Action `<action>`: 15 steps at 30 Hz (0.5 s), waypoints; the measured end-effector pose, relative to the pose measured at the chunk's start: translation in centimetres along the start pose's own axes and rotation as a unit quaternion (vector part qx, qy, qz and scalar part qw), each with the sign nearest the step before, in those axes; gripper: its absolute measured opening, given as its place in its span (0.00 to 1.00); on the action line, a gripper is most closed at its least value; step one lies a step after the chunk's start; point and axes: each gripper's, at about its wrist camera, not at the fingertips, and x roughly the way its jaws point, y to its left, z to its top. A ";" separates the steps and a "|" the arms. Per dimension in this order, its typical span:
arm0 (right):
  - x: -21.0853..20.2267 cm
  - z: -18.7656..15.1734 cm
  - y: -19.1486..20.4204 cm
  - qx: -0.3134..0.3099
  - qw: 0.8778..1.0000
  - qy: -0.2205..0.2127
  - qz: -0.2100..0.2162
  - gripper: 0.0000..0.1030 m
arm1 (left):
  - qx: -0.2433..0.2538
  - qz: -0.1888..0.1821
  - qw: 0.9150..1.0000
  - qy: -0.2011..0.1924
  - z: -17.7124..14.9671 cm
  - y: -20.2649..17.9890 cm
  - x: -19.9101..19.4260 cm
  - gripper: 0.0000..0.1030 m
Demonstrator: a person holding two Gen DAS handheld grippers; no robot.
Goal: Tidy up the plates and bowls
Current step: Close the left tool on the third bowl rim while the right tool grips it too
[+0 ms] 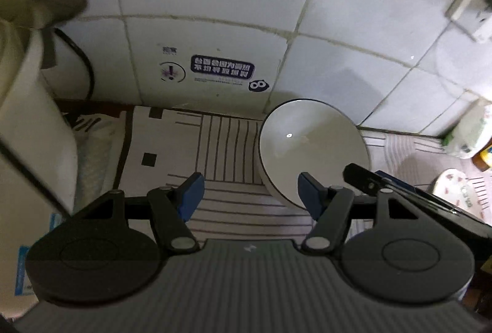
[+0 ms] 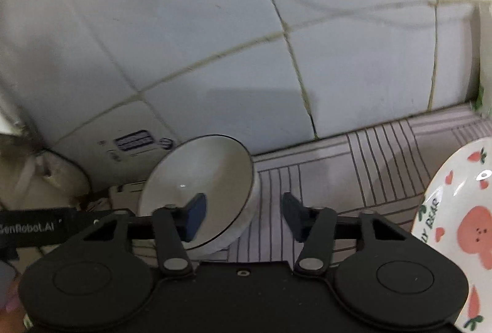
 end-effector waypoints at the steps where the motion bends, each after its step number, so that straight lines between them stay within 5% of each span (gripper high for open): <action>1: 0.4 0.0 -0.2 0.009 1.000 0.005 -0.002 0.40 | 0.001 0.002 1.000 0.003 0.1 -0.1 0.5 0.64; 3: 0.9 0.1 -0.5 0.023 1.000 0.014 -0.003 0.24 | 0.007 0.001 1.000 0.010 0.2 -0.3 1.5 0.60; 5: 1.0 0.0 -0.8 0.035 0.999 0.023 0.010 0.21 | 0.027 0.001 0.999 0.031 0.2 -0.8 2.6 0.41; 9: 1.3 0.0 -1.3 0.052 0.997 0.045 0.023 0.18 | 0.052 -0.016 0.998 0.036 0.2 -1.6 3.4 0.19; 15: 1.9 0.3 -2.0 0.070 0.995 0.060 0.037 0.18 | 0.058 -0.022 0.998 0.032 -0.1 -2.0 3.7 0.15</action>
